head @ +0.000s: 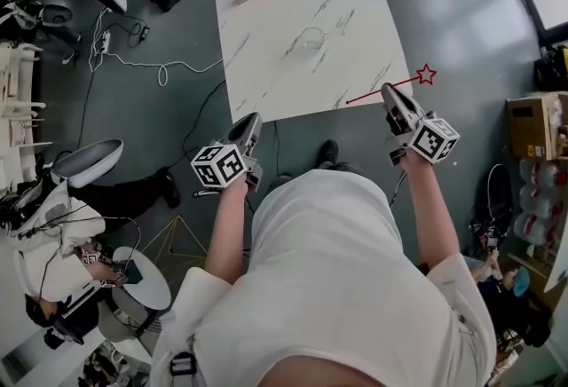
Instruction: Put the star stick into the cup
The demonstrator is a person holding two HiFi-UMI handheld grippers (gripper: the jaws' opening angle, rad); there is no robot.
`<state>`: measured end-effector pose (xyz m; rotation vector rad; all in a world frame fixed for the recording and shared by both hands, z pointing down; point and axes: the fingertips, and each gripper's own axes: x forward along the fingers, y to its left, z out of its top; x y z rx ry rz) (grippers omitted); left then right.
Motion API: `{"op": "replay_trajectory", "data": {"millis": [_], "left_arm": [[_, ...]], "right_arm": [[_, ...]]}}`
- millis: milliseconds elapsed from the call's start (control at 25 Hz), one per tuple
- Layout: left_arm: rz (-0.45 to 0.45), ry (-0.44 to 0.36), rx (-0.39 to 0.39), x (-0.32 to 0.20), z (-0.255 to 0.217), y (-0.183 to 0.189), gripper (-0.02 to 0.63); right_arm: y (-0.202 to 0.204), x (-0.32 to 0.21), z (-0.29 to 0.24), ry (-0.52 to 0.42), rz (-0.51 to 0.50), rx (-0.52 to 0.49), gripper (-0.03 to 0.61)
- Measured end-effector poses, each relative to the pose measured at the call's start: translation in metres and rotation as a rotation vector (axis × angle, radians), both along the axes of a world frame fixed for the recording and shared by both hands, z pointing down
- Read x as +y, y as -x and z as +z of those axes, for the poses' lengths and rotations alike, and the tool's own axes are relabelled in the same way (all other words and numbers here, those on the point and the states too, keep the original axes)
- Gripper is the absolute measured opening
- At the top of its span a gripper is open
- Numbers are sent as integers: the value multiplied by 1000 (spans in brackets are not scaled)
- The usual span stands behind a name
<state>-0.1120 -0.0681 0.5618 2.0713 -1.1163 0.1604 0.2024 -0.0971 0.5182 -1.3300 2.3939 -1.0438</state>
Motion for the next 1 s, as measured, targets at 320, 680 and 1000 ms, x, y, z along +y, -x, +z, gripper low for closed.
{"op": "replay_trajectory", "data": {"millis": [320, 680, 1000], "left_arm": [[-71, 19, -2, -12, 7, -23, 14], [-107, 18, -11, -28, 5, -18, 14], [-97, 48, 4, -60, 18, 1, 14]], "right_arm": [[-19, -35, 11, 9, -65, -14, 32], [-7, -63, 23, 28, -98, -34, 32], [12, -98, 33, 58, -71, -4, 32]]}}
